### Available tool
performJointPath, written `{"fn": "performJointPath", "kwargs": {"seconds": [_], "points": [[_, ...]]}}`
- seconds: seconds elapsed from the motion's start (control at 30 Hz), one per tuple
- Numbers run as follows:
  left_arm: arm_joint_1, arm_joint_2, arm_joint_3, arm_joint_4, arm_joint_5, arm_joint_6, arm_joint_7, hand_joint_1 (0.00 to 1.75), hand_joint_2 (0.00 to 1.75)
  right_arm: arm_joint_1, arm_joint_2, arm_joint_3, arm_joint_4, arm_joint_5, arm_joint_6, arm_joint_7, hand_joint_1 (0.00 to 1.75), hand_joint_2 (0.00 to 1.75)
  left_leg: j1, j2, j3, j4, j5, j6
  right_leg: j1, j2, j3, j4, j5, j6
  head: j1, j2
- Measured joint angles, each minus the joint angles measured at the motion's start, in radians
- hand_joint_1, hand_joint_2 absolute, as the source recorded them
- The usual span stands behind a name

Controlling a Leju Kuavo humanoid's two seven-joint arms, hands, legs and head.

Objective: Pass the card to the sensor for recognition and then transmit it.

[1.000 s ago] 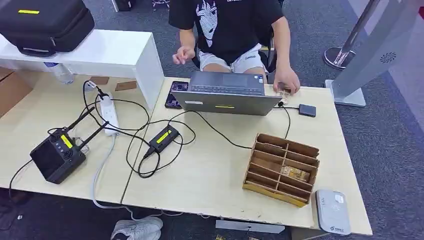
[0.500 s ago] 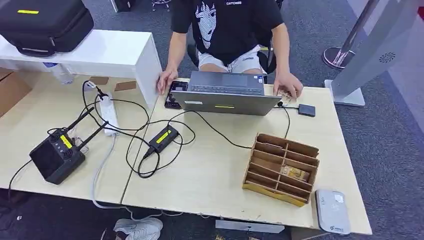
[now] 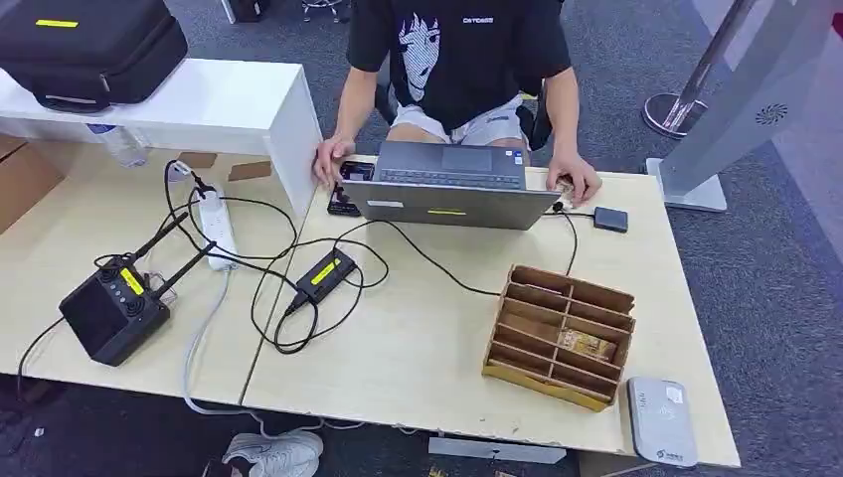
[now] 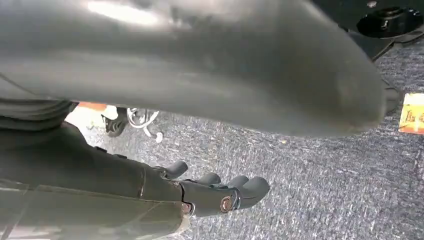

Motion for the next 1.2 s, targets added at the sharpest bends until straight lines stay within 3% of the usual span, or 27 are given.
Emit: {"fn": "performJointPath", "kwargs": {"seconds": [0.03,0.1,0.13,0.17,0.4,0.43,0.47,0.5,0.53,0.6,0.7,0.73,0.77,0.8,0.83,0.87,0.93,0.97,1.0,1.2], "points": [[-0.003,0.002,0.006,0.007,0.003,0.0,-0.001,0.0,1.75,-0.001,0.0,0.0,0.0,0.004,-0.002,0.0,0.0,1.75,0.0,0.0,0.0,0.0,0.0,0.0,0.0,0.0,0.0,0.0,0.0,0.0,0.0,0.0],[-0.013,0.008,0.027,0.035,0.043,0.0,-0.012,0.0,1.75,-0.003,0.0,0.001,0.0,0.022,-0.018,0.0,0.0,1.75,0.0,0.0,0.0,0.0,0.0,0.0,0.0,0.0,0.0,0.0,0.0,0.0,0.0,0.0],[-0.018,0.013,0.04,0.049,0.062,0.0,-0.021,0.33,1.75,-0.004,0.0,0.001,0.0,0.026,-0.018,-0.001,0.19,1.75,0.0,0.0,0.0,0.0,0.0,0.0,0.0,0.0,0.0,0.0,0.0,0.0,0.0,0.0],[-0.021,0.016,0.056,0.058,0.078,0.0,-0.031,1.03,1.75,-0.004,0.0,0.001,0.0,0.027,-0.013,-0.003,0.4,1.75,0.0,0.0,0.0,0.0,0.0,0.0,0.0,0.0,0.0,0.0,0.0,0.0,0.0,0.0],[-0.031,0.035,0.106,0.124,0.09,-0.006,-0.059,1.03,1.75,-0.002,0.0,0.002,0.001,0.032,0.016,-0.01,0.4,1.75,0.0,0.0,0.0,0.0,0.0,0.0,0.0,0.0,0.0,0.0,0.0,0.0,0.0,0.0],[-0.032,0.036,0.109,0.13,0.09,-0.006,-0.059,1.47,1.75,-0.002,0.0,0.002,0.001,0.033,0.016,-0.01,1.29,1.75,0.0,0.0,0.0,0.0,0.0,0.0,0.0,0.0,0.0,0.0,0.0,0.0,0.0,0.0],[-0.033,0.038,0.11,0.135,0.09,-0.006,-0.059,1.54,1.75,-0.002,0.0,0.002,0.001,0.035,0.016,-0.01,1.41,1.75,0.0,0.0,0.0,0.0,0.0,0.0,0.0,0.0,0.0,0.0,0.0,0.0,0.0,0.0],[-0.035,0.04,0.111,0.14,0.09,-0.006,-0.059,1.57,1.75,-0.002,0.0,0.002,0.001,0.036,0.016,-0.011,1.71,1.75,0.0,0.0,0.0,0.0,0.0,0.0,0.0,0.0,0.0,0.0,0.0,0.0,0.0,0.0],[-0.037,0.041,0.112,0.145,0.087,-0.018,-0.052,1.54,1.75,-0.002,0.0,0.002,0.001,0.042,0.022,-0.01,1.75,1.75,0.0,0.0,0.0,0.0,0.0,0.0,0.0,0.0,0.0,0.0,0.0,0.0,0.0,0.0],[-0.039,0.047,0.111,0.155,0.054,-0.09,0.0,1.69,1.75,-0.003,0.002,0.006,0.001,0.059,0.05,-0.002,1.75,1.75,0.0,0.0,0.0,0.0,0.0,0.0,0.0,0.0,0.0,0.0,0.0,0.0,0.0,0.0],[-0.039,0.066,0.1,0.169,-0.004,-0.281,0.089,1.75,1.75,-0.005,0.002,0.026,0.001,0.092,0.093,0.013,1.73,1.75,0.0,0.0,0.0,0.0,0.0,0.0,0.0,0.0,0.0,0.0,0.0,0.0,0.0,0.0],[-0.039,0.073,0.097,0.17,-0.01,-0.328,0.108,1.75,1.75,-0.008,0.002,0.031,0.001,0.099,0.093,0.017,1.75,1.75,0.0,0.0,0.0,0.0,0.0,0.0,0.0,0.0,0.0,0.0,0.0,0.0,0.0,0.0],[-0.038,0.074,0.094,0.17,-0.014,-0.344,0.122,1.64,1.75,-0.011,0.002,0.034,0.0,0.101,0.091,0.019,1.75,1.75,0.0,0.001,0.0,0.0,0.0,0.0,0.0,0.0,0.0,0.0,0.0,0.0,0.0,0.0],[-0.038,0.075,0.091,0.17,-0.021,-0.337,0.13,1.4,1.75,-0.015,0.002,0.035,0.0,0.099,0.09,0.019,1.75,1.75,0.0,0.001,0.0,0.0,0.0,0.0,0.0,0.0,0.0,0.0,0.0,0.0,0.0,0.0],[-0.038,0.076,0.087,0.17,-0.026,-0.327,0.134,0.51,1.75,-0.018,0.002,0.035,0.0,0.098,0.088,0.018,1.75,1.75,0.0,0.0,0.0,0.0,0.0,0.0,0.0,0.0,0.0,0.0,0.0,0.0,0.0,0.0],[-0.038,0.078,0.082,0.17,-0.029,-0.317,0.137,0.03,1.75,-0.021,0.002,0.035,0.0,0.097,0.088,0.018,1.75,1.75,0.0,0.0,0.0,0.0,0.0,0.0,0.0,0.0,0.0,0.0,0.0,0.0,0.0,0.0],[-0.038,0.08,0.077,0.17,-0.035,-0.311,0.137,0.14,1.75,-0.022,0.002,0.035,0.0,0.098,0.088,0.013,1.75,1.75,0.0,0.0,0.0,0.0,0.0,0.0,0.0,0.0,0.0,0.0,0.0,0.0,0.0,0.0],[-0.038,0.08,0.075,0.17,-0.04,-0.309,0.137,0.03,1.75,-0.022,0.002,0.036,0.0,0.098,0.088,0.01,1.4,1.75,0.0,0.0,0.0,0.0,0.0,0.0,0.0,0.0,0.0,0.0,0.0,0.0,0.0,0.0],[-0.038,0.081,0.073,0.171,-0.041,-0.307,0.138,0.0,1.75,-0.022,0.002,0.036,0.0,0.098,0.088,0.009,0.0,1.75,0.0,0.0,0.0,0.0,0.0,0.0,0.0,0.0,0.0,0.0,0.0,0.0,0.0,0.0],[-0.038,0.084,0.061,0.171,-0.045,-0.298,0.153,0.0,1.75,-0.024,0.002,0.035,0.0,0.101,0.058,0.029,0.0,1.75,0.0,0.0,0.0,0.0,0.0,0.0,0.0,0.0,0.0,0.0,0.0,0.0,0.0,0.0]]}}
